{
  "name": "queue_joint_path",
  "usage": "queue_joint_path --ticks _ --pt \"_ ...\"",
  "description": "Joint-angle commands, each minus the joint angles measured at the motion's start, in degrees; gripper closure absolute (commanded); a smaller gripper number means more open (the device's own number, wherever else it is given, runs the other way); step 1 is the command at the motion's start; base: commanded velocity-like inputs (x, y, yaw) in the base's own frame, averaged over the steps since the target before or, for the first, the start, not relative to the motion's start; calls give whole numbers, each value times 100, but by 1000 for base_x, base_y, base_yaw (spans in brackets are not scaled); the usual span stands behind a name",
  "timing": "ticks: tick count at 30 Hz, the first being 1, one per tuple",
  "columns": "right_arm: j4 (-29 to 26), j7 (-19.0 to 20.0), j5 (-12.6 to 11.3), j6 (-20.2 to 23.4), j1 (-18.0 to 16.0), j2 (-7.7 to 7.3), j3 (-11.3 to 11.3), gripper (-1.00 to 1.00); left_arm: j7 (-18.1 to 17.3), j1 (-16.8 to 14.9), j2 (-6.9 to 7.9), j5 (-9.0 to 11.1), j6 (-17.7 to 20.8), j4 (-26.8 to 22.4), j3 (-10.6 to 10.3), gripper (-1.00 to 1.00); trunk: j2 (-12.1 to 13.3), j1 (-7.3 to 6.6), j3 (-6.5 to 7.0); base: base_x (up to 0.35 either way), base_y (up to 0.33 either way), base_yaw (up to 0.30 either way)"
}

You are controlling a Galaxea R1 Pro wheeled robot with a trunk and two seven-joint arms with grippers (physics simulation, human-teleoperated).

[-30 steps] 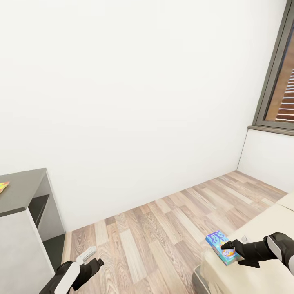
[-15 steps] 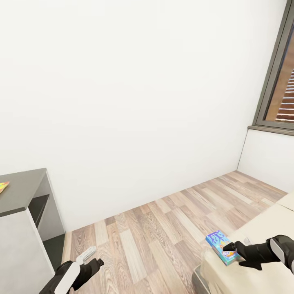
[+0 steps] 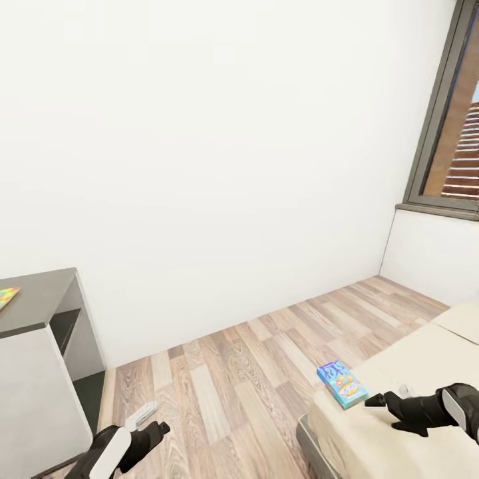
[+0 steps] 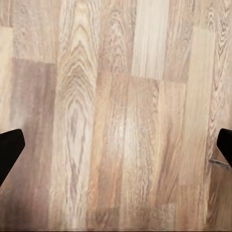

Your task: Put all the toys in the child's room - the three board games (two on the bed and one on the table), the two jigsaw puzzles on the table, and the tennis ball on the table - inside the toy box on the table in the child's room.

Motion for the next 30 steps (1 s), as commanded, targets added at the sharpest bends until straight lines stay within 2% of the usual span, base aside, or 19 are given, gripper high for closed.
queue_joint_path --ticks 1,3,5,7,8,10,12,13,14,15,16,17,18,19,20,21,22,25,30 --pt "-16 7 57 -107 -1 4 12 -100 43 -1 2 60 13 -12 -16 -100 -3 -4 -7 -280 -164 0" --pt "-240 32 45 -742 -11 -7 -41 -100 -1 -5 -22 68 15 -9 -17 -100 -3 -4 -7 -285 -161 0" --pt "-687 32 -22 -1248 -16 -31 -271 -100 -113 -47 -124 75 18 -15 -26 -100 -3 -4 -7 -288 -159 0" --pt "-1468 38 -125 -1650 -10 -109 -813 -100 -420 -298 -288 80 68 -30 -103 -100 -3 -4 -7 -210 -105 0" --pt "-1654 43 -142 -1701 -9 -134 -953 -100 -521 -413 -330 79 89 -24 -158 -100 -3 -4 -7 -136 -66 0" --pt "-2310 67 -176 -1821 -6 -193 -1321 -100 -951 -838 -439 102 201 9 -448 -100 -3 -4 -7 -71 -35 0" --pt "-2654 75 -180 -1842 -3 -205 -1415 -100 -1194 -973 -448 117 216 34 -525 -100 -3 -4 -7 -40 -19 0" --pt "-2987 77 -178 -1829 3 -212 -1477 -100 -1450 -1060 -440 108 211 70 -571 -100 -3 -4 -7 -23 -11 0" --pt "-3679 75 -181 -1573 167 -230 -1564 -100 -2061 -1139 -356 52 127 116 -699 -100 -3 -4 -7 -6 -3 0" --pt "-3919 77 -182 -1503 239 -227 -1570 -100 -2151 -1139 -337 24 42 132 -715 -100 -3 -4 -7 -4 -2 0" --pt "-5259 88 -218 -1323 942 -182 -1598 -100 -2334 -1001 -315 -17 -202 202 -727 -100 -3 -4 -7 0 0 0" --pt "-5484 89 -241 -1194 1055 -169 -1602 -100 -2346 -986 -311 -21 -218 209 -728 -100 -3 -4 -7 0 0 0" --pt "-5850 90 -288 -844 1227 -143 -1600 -100 -2358 -964 -304 -31 -242 219 -730 -100 -3 -4 -7 0 154 -197" --pt "-5877 90 -292 -815 1240 -141 -1602 -100 -2358 -962 -304 -33 -244 223 -730 -100 -3 -4 -7 0 209 -231" --pt "-5986 130 -300 -757 1262 -193 -1819 -100 -2358 -960 -315 -35 -247 349 -742 -100 -3 -4 -7 0 303 -288" --pt "-6029 229 -294 -750 1265 -200 -1879 -100 -2358 -960 -317 -35 -247 392 -744 -100 -3 -4 -7 0 306 -290" --pt "-6091 642 -266 -734 1310 -218 -1950 -100 -2358 -959 -315 -32 -247 442 -742 -100 -3 -4 -7 0 309 -292" --pt "-6123 926 -233 -724 1351 -223 -1981 -100 -2360 -959 -313 -29 -247 468 -740 -100 -3 -4 -7 2 310 -292" --pt "-6131 1025 -205 -697 1368 -209 -1965 -100 -2372 -959 -312 -33 -247 475 -733 -100 -3 -4 -7 49 316 -292"
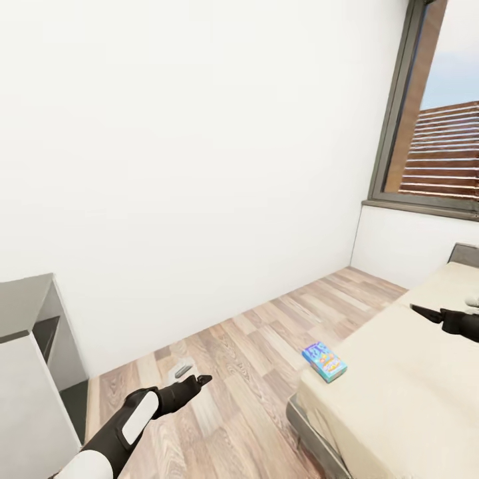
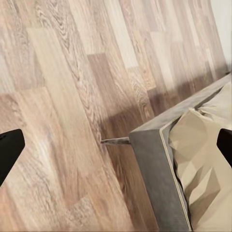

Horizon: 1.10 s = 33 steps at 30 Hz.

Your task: Put all the toys in the child's room - the three board games (two on the bed and one on the table), the two jigsaw puzzles on the table, and the tennis ball on the table - inside the toy box on the table in the child's room.

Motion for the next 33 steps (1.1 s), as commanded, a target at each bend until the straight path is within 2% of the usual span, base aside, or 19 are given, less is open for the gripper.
queue_joint_path --ticks 1,9,13,15,18,33 --pt "-2 16 -19 51 -7 3 2 -100 -6 -1 7 19 10 -5 -19 -100 -3 0 -6 83 324 -292" --pt "52 41 20 68 -9 9 59 -100 -31 -1 10 33 10 -3 -10 -100 -3 0 -6 123 328 -293" --pt "71 47 223 184 -14 21 222 -100 -60 -1 4 30 9 -4 -25 -100 -3 0 -6 180 301 -293" --pt "75 62 303 420 -16 17 297 -100 -69 -1 -12 37 9 -4 -33 -100 -3 0 -6 117 162 -293" --pt "79 98 373 727 -16 1 379 -100 -84 -1 -49 57 15 -4 -41 -100 -3 0 -6 49 67 -292" --pt "72 103 379 774 -11 -25 387 -100 -124 -1 -12 90 12 -4 -15 -100 -3 0 -6 7 9 -293"
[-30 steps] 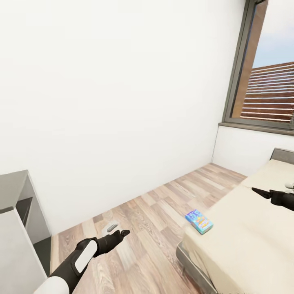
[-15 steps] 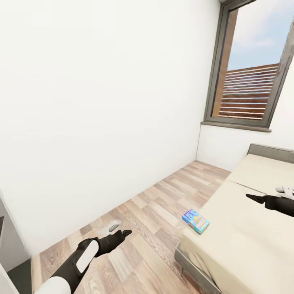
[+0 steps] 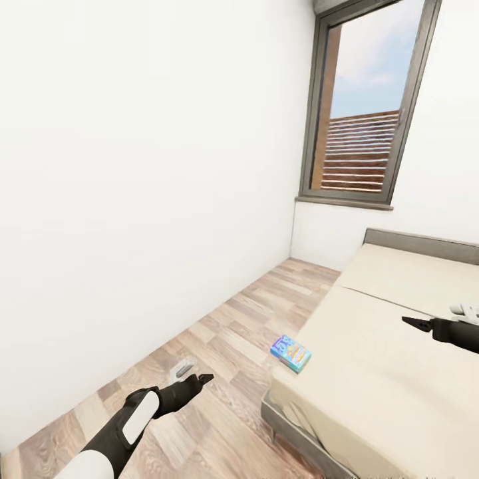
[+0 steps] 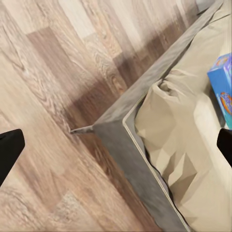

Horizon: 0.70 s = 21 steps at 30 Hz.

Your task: Put all the toys in the child's room - the three board games (two on the bed and one on the table), the two jigsaw puzzles on the table, and the tennis ball on the table - inside the toy box on the table in the child's room.

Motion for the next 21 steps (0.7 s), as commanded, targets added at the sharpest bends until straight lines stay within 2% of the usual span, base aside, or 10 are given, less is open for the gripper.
queue_joint_path --ticks 1,8,12,14,15,16,17,21 --pt "-2 32 17 43 -8 0 -7 -100 -1 -2 9 23 12 -5 -17 -100 -3 0 -6 104 120 -293" --pt "-2 91 21 70 -7 -11 23 -100 -7 -2 17 41 11 -5 -9 -100 -3 0 -6 198 208 -293" --pt "-8 258 95 72 -7 -27 280 -100 -54 -2 17 27 11 77 8 -100 -3 0 -6 263 248 -293" --pt "-22 360 198 72 -6 -31 359 -100 -592 -34 25 -19 5 368 7 -100 -3 0 -6 278 251 -293" --pt "-23 385 206 72 -6 -32 363 -100 -729 -40 34 -24 4 397 8 -100 -3 0 -6 279 251 -293" --pt "-41 489 227 73 -6 -32 373 -100 -1329 -73 120 -31 -28 623 17 -100 -3 0 -6 280 252 -293" --pt "-49 523 234 73 -6 -32 376 -100 -1592 -121 159 -32 -98 789 19 -100 -3 0 -6 280 252 -293" --pt "-77 703 240 73 1 -130 379 -100 -2170 -297 213 -8 -327 1350 22 -100 -3 0 -6 280 252 -293"
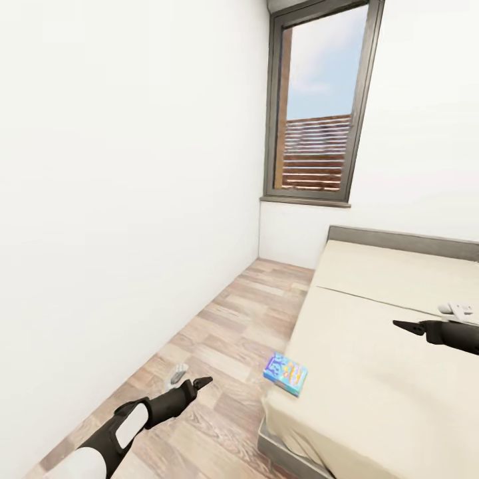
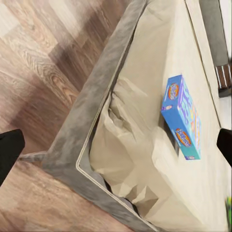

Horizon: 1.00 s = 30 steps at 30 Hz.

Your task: Put all the toys in the child's room - the three board games (two on the bed and one on the table), the two jigsaw puzzles on the table, and the tennis ball on the table - inside the toy box on the table in the child's room.

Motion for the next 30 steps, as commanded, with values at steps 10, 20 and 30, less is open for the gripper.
queue_joint_path --ticks 10,20,30 --pt "-8 251 67 36 -8 -32 -13 -100 -351 -32 14 27 -19 118 -25 -100 -3 2 -6 281 252 -293" --pt "-8 253 70 36 -8 -33 -14 -100 -348 -28 -4 95 -184 87 -32 -100 -3 2 -6 84 75 -293" --pt "-8 253 71 36 -8 -33 -13 -100 -343 -32 -26 109 -158 54 -26 -100 -163 90 -78 2 2 -294"
